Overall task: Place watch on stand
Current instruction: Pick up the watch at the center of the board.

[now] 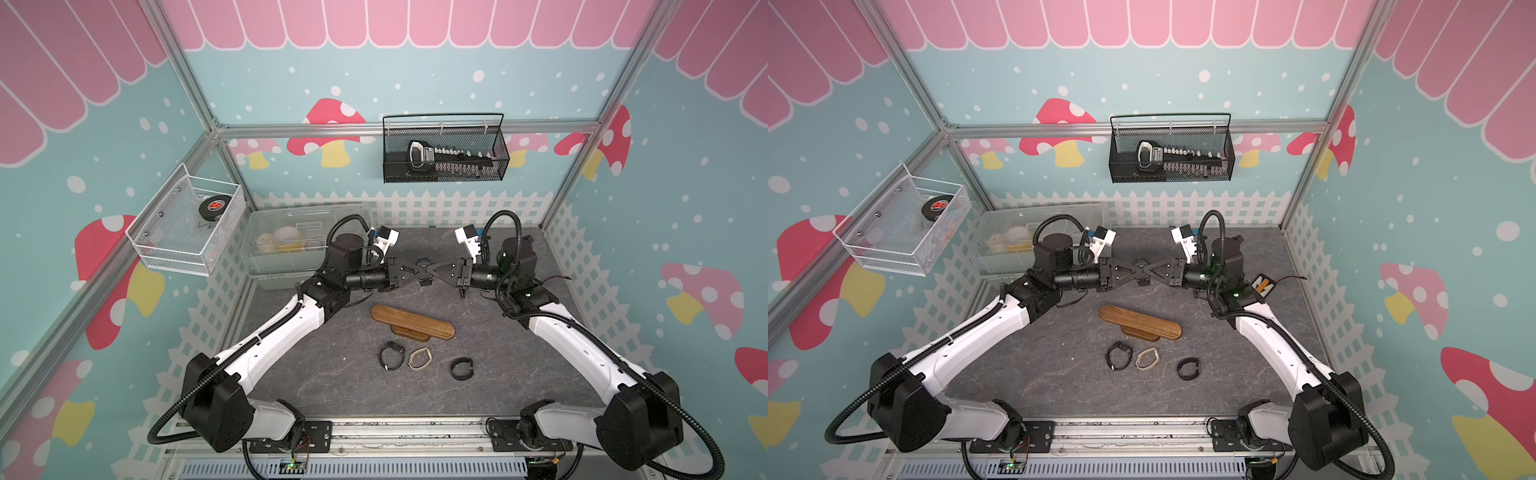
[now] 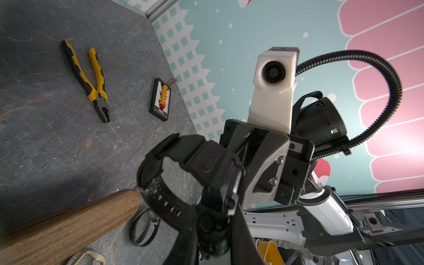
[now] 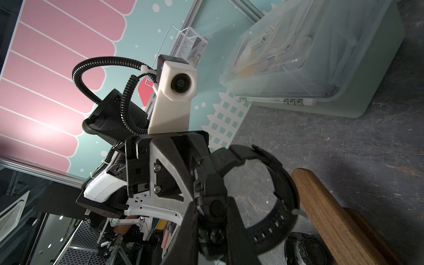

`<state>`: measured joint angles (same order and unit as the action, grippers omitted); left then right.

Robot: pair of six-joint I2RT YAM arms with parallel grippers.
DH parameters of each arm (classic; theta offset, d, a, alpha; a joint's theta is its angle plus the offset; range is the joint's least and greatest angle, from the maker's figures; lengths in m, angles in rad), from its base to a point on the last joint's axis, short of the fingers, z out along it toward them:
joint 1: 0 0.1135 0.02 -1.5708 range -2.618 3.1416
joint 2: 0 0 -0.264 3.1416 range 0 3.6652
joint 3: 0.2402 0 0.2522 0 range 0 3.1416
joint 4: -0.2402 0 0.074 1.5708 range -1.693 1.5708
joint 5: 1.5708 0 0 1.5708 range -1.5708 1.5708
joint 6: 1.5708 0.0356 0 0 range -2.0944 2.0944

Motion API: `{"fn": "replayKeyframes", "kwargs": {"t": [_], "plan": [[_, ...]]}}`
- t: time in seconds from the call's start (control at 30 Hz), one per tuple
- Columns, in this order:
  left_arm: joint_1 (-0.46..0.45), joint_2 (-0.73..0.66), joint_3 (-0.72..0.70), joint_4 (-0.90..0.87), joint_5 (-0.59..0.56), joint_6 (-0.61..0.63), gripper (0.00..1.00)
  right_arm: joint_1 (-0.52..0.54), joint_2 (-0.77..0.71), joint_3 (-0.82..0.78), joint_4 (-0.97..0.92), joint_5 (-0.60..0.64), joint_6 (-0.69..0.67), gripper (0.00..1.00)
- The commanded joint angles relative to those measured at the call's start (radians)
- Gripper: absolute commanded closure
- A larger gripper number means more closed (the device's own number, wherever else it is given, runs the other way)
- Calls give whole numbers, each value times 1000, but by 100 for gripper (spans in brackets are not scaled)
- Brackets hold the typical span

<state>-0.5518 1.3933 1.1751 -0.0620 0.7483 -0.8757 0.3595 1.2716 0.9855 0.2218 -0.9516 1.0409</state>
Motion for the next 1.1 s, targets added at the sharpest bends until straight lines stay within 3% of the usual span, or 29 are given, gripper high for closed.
{"fn": "replayKeyframes", "kwargs": {"t": [0.0, 0.1, 0.2, 0.63, 0.73, 1.07], "plan": [[-27, -6, 52, 36, 2, 9, 100, 27, -11, -16, 10, -34, 12, 100], [-27, -13, 57, 16, -15, 25, 100, 27, -16, -17, -3, -30, 5, 98], [-26, -2, 71, -26, -18, 32, 100, 27, -25, -13, -42, -20, -22, 89], [58, 29, 9, 5, 23, -19, 100, 27, -125, 23, -465, 191, -308, 28], [100, 16, -28, 8, 27, -29, 100, 27, -136, 3, -495, 209, -324, 24], [224, -43, -152, -35, 87, 1, 100, 27, -124, -27, -712, 364, -427, 25]]}}
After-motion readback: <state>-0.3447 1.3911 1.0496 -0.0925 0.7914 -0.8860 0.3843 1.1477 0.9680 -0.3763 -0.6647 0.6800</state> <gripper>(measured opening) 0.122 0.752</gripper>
